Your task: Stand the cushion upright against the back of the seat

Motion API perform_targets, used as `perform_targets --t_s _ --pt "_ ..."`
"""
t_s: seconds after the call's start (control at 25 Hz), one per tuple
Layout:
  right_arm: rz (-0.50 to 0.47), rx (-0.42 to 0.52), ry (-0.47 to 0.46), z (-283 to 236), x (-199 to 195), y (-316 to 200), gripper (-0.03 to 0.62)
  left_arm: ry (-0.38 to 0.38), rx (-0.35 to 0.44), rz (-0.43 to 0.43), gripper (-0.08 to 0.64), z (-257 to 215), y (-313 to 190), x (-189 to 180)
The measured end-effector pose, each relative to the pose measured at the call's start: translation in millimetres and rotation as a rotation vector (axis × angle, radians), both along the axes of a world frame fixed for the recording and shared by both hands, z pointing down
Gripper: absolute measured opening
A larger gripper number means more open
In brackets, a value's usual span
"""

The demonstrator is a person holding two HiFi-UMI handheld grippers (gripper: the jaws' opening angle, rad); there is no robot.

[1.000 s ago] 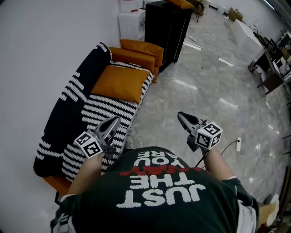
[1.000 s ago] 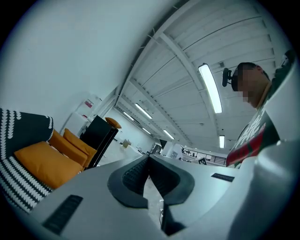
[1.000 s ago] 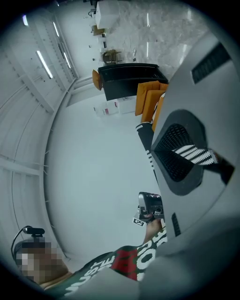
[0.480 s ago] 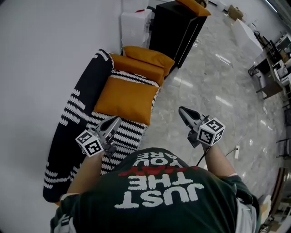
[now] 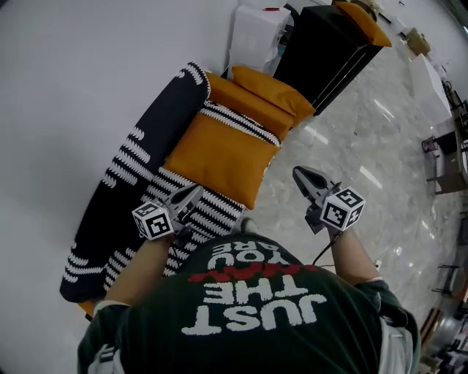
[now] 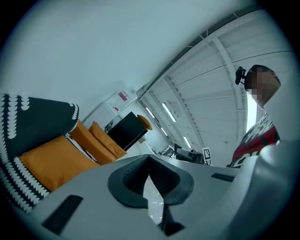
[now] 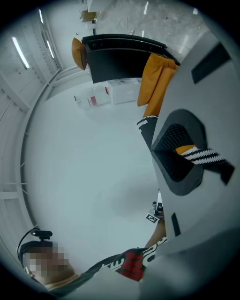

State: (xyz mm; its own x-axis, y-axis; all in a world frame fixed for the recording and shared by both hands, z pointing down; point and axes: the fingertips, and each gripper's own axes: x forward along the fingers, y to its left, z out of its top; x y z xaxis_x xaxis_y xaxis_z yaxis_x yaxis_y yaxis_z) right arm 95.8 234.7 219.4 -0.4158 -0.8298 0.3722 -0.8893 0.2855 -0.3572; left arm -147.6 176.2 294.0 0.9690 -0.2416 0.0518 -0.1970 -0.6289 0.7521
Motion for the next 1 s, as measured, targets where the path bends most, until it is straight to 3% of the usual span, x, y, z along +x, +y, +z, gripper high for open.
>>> perform_targets --t_s 0.16,0.32,0.48,0.68,0.76,0.84,1.0 --pt "-0.061 -0.01 -0.025 25.4 21.5 -43.0 0.025 -0.055 -0.07 -0.049 0.012 45.0 -22.1 22.6" --pt "-0.215 -0.027 0.0 56.6 24.0 -75.7 0.025 -0.126 -0.177 -0.162 0.012 86.9 -19.2 25.3" --pt "-0.37 -0.044 0.016 100.9 28.1 -130.8 0.025 -0.14 -0.313 -0.246 0.014 140.3 -40.8 47.9" --pt "-0.479 -0.043 0.031 145.9 21.5 -178.9 0.025 -0.138 -0.445 -0.413 0.015 213.0 -68.6 49.8" --pt "-0.502 -0.051 0.037 167.7 13.9 -183.9 0.025 -0.129 -0.501 -0.484 0.061 247.9 -74.2 39.8" --pt "-0.516 -0.066 0.036 189.7 7.0 -181.8 0.025 -0.128 -0.561 -0.535 0.153 284.9 -74.6 28.4" --pt "-0.527 -0.133 0.016 233.3 6.4 -171.6 0.025 -0.16 -0.664 -0.583 0.273 349.6 -74.3 20.5"
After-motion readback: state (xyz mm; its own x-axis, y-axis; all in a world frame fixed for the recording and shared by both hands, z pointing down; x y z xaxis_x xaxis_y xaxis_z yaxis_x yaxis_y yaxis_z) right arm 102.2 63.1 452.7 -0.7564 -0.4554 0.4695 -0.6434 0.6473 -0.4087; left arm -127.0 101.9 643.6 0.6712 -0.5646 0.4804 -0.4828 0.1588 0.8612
